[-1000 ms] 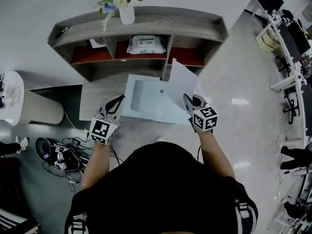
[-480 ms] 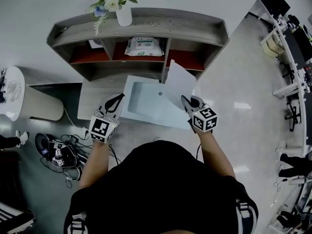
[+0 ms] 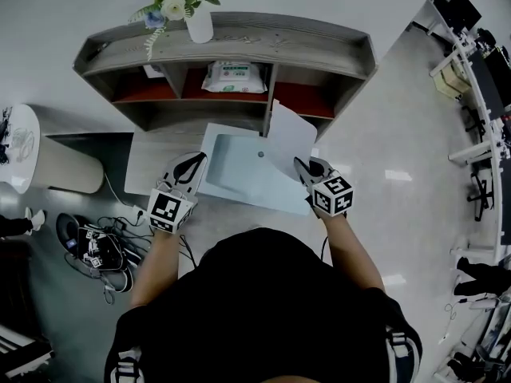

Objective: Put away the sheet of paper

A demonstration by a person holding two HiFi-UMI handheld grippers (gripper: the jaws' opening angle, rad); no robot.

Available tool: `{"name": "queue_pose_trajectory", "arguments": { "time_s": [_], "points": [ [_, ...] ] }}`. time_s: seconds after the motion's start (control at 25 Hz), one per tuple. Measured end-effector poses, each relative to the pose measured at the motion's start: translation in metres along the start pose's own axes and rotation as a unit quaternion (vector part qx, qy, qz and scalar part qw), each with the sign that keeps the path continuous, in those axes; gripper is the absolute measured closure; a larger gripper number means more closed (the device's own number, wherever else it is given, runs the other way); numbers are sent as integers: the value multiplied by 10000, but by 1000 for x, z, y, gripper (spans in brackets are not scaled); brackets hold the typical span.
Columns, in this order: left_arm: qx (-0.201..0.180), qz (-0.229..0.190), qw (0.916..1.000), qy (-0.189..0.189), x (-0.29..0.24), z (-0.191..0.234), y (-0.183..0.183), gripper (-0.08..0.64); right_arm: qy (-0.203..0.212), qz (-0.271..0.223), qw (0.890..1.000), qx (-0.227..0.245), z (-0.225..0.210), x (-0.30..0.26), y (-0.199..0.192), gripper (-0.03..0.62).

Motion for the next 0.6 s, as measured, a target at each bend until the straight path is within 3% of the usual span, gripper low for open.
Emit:
{"name": "queue_pose_trajectory", "arguments": {
  "time_s": [0.6],
  "points": [
    [-53,74,9999,50,5,-15,6,538,147,88,9999,-1,-7,3,-3,578]
  ]
}}
Point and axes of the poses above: the fingertips, and each gripper's own axes: x backward along the fingers, z to its left, y out of its top, the point moved 10 cm from there along x, backward along the fingers, and after that the axes turned 3 degrees about z, right-handed, at the moved point
